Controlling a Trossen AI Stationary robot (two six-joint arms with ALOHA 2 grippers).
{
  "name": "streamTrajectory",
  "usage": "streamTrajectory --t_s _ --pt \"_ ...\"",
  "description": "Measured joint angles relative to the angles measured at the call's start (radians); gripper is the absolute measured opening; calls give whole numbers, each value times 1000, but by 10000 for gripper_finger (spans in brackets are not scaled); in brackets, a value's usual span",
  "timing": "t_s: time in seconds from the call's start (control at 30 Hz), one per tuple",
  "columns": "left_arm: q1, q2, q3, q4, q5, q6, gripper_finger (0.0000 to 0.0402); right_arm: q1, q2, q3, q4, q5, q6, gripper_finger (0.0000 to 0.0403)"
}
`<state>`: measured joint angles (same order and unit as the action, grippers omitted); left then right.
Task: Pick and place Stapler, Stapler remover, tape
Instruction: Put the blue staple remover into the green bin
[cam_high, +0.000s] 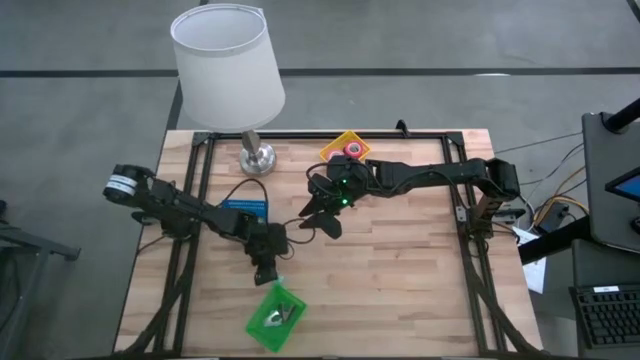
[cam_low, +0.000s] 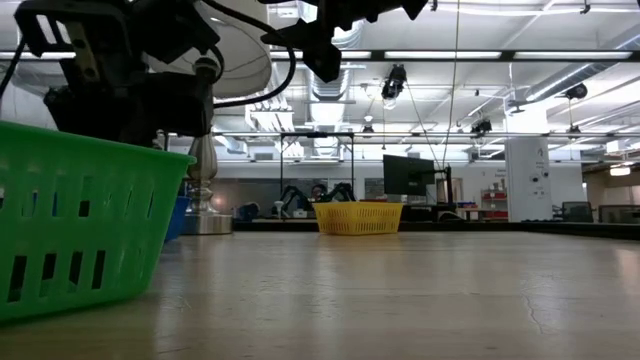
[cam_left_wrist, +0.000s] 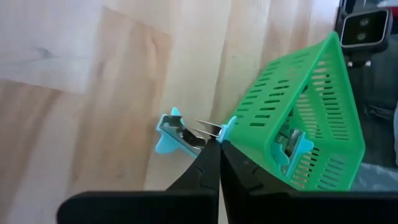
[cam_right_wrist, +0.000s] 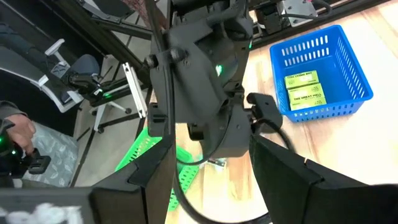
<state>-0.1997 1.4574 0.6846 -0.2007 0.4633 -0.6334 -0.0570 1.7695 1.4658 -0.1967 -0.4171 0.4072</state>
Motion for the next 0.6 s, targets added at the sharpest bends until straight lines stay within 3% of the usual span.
streamTrajectory --t_s 0.4,0.6 --pt "69 -188 5 -93 -47 -20 0 0 0 0 2 0 0 201" --pt "40 -265 40 -96 0 -110 0 0 0 0 5 0 -8 201"
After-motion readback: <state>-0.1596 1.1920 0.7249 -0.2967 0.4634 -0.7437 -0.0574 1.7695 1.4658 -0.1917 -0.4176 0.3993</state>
